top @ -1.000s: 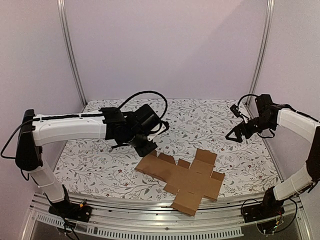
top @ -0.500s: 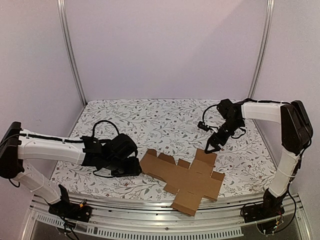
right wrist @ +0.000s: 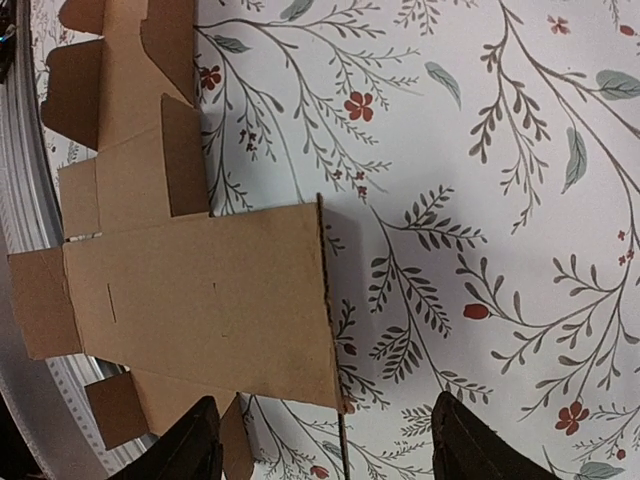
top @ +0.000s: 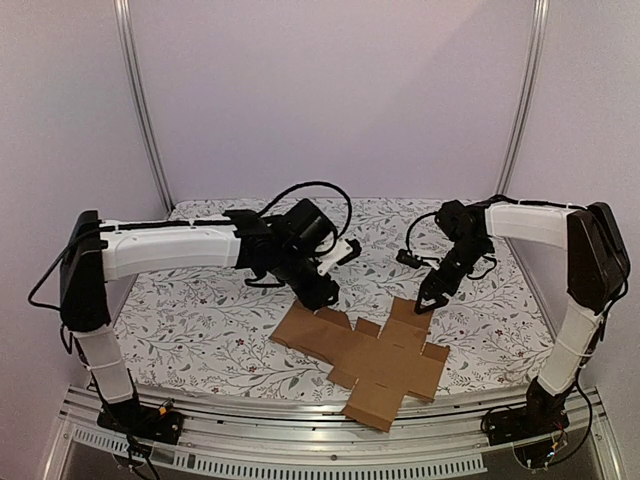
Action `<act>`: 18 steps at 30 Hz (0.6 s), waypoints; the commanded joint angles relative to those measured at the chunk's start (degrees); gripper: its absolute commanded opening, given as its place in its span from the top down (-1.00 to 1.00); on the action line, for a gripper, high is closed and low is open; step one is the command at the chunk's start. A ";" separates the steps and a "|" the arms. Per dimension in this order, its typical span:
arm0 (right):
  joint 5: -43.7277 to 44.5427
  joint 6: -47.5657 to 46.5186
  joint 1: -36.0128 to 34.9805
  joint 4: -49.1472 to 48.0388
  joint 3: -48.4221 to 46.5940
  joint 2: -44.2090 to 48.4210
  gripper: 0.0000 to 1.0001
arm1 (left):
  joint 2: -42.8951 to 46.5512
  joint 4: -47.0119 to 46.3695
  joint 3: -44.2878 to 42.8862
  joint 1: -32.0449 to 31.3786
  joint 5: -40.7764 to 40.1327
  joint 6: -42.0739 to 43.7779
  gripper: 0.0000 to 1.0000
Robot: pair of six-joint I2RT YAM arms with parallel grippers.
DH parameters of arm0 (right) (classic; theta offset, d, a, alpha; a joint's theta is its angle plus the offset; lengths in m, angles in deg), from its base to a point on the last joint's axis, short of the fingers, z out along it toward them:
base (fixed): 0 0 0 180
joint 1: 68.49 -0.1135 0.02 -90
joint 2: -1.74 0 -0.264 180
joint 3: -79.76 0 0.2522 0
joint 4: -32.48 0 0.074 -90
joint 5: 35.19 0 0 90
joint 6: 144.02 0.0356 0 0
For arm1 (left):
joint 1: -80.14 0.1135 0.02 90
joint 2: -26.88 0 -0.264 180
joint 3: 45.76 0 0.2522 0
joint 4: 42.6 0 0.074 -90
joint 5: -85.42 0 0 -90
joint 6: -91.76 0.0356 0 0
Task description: Fold the paper box
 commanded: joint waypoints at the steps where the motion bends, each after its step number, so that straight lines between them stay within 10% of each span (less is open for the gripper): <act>1: -1.90 -1.74 0.42 2.12 0.95 6.43 -0.44 | -12.62 14.59 -11.77 -0.09 2.90 25.93 -0.01; 18: -5.64 -2.80 7.05 2.67 2.66 10.71 -0.50 | -26.25 22.19 -23.46 -0.44 1.77 32.94 0.67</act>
